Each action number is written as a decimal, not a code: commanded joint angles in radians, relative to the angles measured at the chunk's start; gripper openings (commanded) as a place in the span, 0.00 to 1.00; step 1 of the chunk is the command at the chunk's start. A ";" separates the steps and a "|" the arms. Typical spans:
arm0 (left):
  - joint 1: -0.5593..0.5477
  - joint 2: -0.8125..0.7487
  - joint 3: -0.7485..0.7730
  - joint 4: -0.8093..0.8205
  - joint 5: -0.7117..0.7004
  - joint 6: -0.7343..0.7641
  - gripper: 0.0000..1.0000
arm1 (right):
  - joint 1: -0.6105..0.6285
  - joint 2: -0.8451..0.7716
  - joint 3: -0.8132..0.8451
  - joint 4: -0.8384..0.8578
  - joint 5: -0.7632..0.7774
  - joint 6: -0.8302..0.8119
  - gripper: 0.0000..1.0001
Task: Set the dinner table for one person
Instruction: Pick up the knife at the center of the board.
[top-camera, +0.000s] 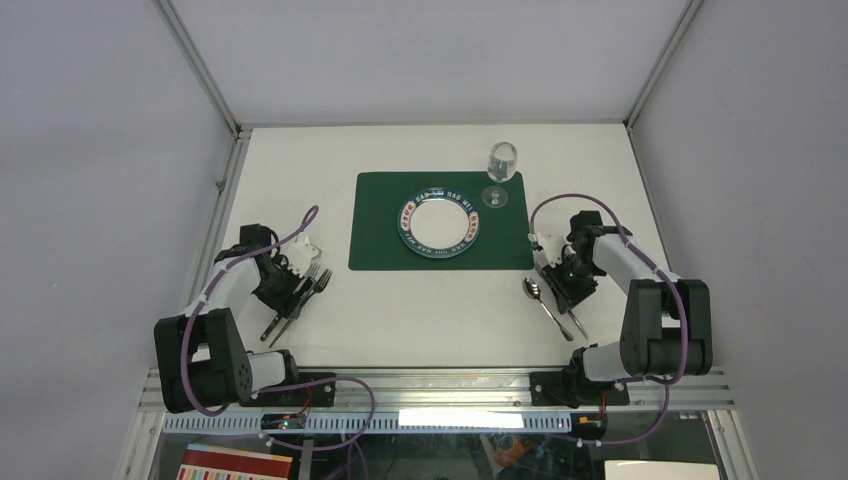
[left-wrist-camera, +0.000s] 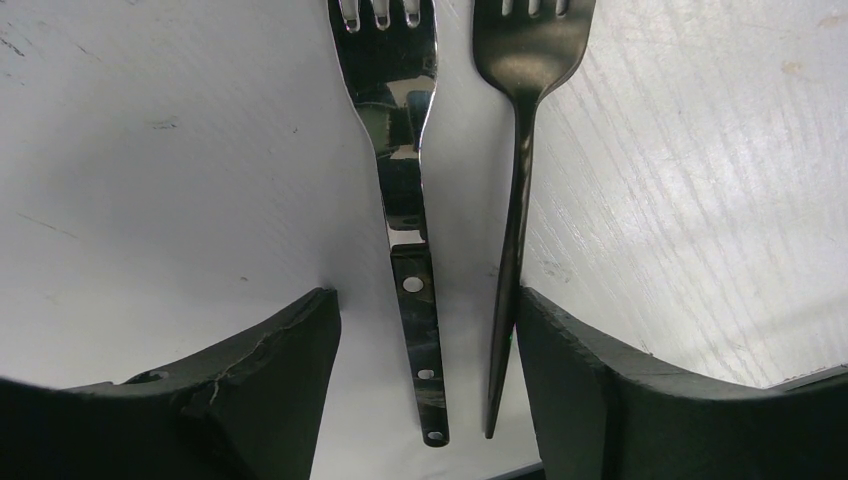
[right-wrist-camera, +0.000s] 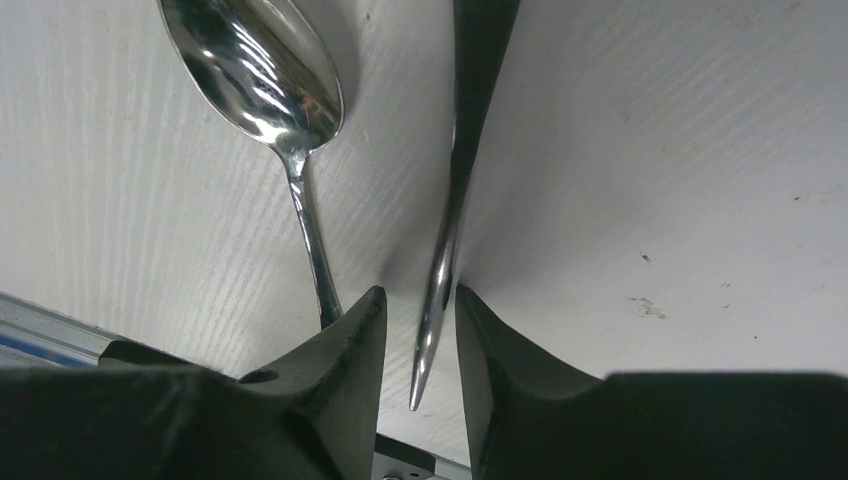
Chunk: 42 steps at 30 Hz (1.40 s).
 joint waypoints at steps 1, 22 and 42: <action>0.012 0.020 -0.010 0.027 0.025 0.024 0.64 | -0.014 0.013 -0.029 0.053 0.022 -0.026 0.34; 0.011 0.046 0.162 -0.101 0.099 0.018 0.63 | -0.030 -0.012 -0.044 0.062 0.011 -0.033 0.00; 0.020 0.085 0.159 -0.016 0.044 0.002 0.76 | -0.040 -0.016 -0.018 0.044 0.005 -0.038 0.17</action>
